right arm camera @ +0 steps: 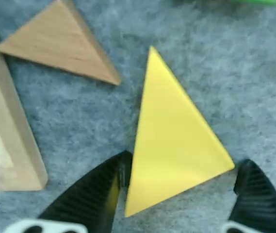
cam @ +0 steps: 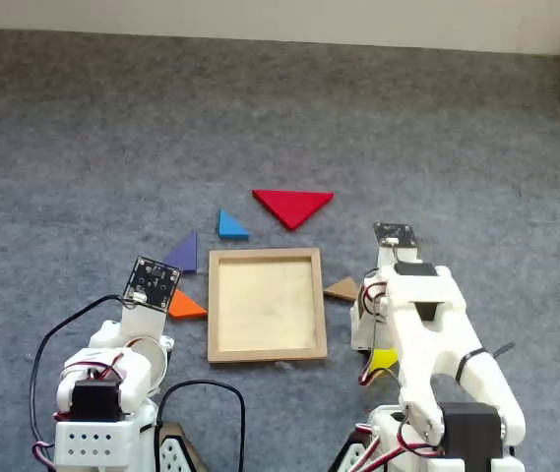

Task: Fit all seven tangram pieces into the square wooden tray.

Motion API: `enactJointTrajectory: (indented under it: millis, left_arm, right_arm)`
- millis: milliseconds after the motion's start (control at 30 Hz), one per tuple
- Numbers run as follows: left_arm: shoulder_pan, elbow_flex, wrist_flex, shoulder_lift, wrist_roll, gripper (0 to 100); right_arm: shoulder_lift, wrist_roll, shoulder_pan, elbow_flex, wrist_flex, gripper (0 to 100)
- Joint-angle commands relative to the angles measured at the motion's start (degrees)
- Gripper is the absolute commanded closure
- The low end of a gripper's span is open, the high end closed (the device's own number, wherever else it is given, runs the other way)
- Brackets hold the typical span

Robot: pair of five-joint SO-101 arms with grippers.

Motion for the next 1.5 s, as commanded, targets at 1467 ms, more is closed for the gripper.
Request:
enactJointTrajectory:
  millis: [1467]
  left_arm:
    - [1.01, 1.10, 0.26, -1.10, 0.44, 99]
  right_arm:
    - [0.22, 4.04, -4.53, -16.04, 6.37, 64.7]
